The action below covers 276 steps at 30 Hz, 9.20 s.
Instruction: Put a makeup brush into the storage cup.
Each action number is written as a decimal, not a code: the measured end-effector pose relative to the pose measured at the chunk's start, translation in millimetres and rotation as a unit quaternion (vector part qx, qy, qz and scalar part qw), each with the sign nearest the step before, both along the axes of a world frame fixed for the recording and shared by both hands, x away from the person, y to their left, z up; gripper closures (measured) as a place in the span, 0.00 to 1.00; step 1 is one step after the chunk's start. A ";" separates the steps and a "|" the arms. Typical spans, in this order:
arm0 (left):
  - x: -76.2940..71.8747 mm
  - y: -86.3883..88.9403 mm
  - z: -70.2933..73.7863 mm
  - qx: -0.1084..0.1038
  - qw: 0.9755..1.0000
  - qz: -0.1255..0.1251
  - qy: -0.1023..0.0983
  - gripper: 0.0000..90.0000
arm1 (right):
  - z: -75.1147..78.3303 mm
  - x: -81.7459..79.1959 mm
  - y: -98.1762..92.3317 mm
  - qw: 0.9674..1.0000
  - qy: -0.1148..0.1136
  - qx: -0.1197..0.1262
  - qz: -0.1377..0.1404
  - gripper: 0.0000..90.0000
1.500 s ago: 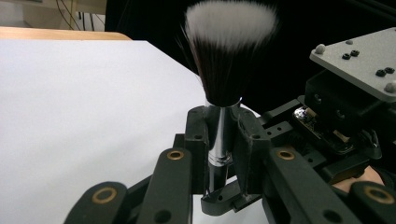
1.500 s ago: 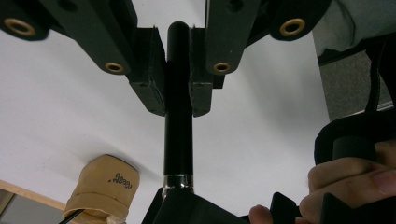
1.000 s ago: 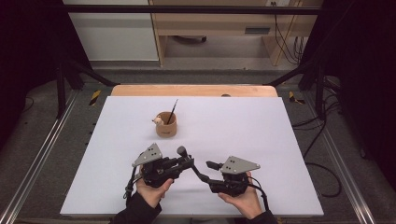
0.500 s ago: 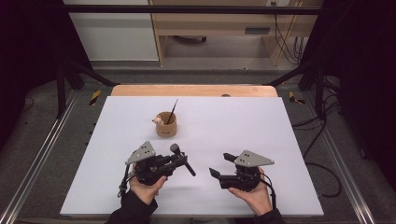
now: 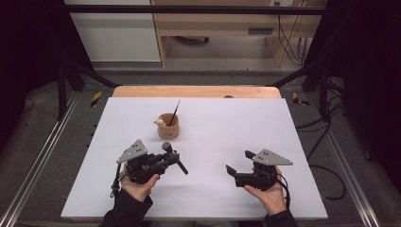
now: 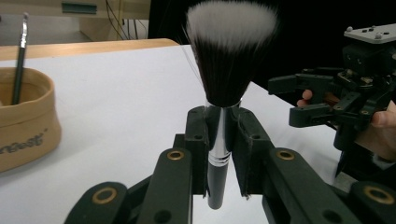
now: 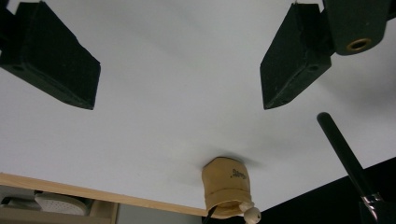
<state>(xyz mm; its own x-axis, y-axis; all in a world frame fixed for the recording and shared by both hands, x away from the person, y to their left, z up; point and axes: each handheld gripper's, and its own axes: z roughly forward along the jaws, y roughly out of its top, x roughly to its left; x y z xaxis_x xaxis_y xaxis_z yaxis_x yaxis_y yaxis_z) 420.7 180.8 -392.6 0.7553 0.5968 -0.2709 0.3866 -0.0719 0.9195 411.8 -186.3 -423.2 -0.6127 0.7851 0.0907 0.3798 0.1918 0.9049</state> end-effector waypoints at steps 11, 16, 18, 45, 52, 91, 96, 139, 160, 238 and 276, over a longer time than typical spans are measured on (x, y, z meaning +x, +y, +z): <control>4.0 13.9 5.5 0.015 1.000 0.022 -0.003 0.85 | 1.0 1.4 -19.4 1.000 0.011 0.008 -0.023 0.12; 6.0 20.7 8.8 0.024 0.999 0.034 -0.004 0.85 | 1.0 2.1 -26.2 1.000 0.012 0.008 -0.027 0.10; 7.1 24.0 9.9 0.026 0.999 0.039 -0.004 0.85 | 1.1 2.2 -28.7 0.999 0.015 0.008 -0.030 0.10; 15.3 43.5 25.3 0.033 0.997 0.073 -0.013 0.85 | 0.8 4.3 -43.4 0.998 0.016 -0.015 -0.063 0.04; 22.4 43.5 32.5 0.048 0.996 0.074 -0.019 0.85 | 1.0 5.0 -43.5 0.998 0.017 -0.018 -0.064 0.04; 75.7 14.2 71.4 0.088 0.992 0.087 -0.025 0.85 | 5.5 3.6 -43.0 0.998 0.009 -0.014 -0.062 0.04; 82.8 12.5 73.7 0.088 0.992 0.091 -0.024 0.85 | 5.2 4.0 -42.0 0.998 0.009 -0.015 -0.061 0.04; 136.4 1.9 55.6 0.118 0.982 0.145 -0.019 0.85 | 5.9 4.4 -39.8 0.998 0.009 -0.015 -0.059 0.03; 152.4 -3.6 31.8 0.147 0.977 0.157 -0.001 0.85 | 5.5 4.6 -38.9 0.998 0.009 -0.015 -0.057 0.03; 101.0 30.3 19.1 0.091 0.987 0.128 -0.030 0.24 | 7.1 3.2 -36.9 0.998 0.005 -0.016 -0.056 0.03; 19.2 58.2 -2.2 0.082 0.992 0.080 -0.052 0.13 | 10.7 -1.0 -37.3 0.999 -0.009 0.004 -0.033 0.03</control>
<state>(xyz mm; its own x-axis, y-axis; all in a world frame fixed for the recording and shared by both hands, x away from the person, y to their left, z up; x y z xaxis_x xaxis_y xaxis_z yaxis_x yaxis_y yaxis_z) 439.9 239.0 -394.8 0.6658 0.7412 -0.0857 0.3085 -0.1689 0.9361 410.8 -223.6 -412.5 -0.5605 0.8235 0.0876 0.3756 0.1586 0.9131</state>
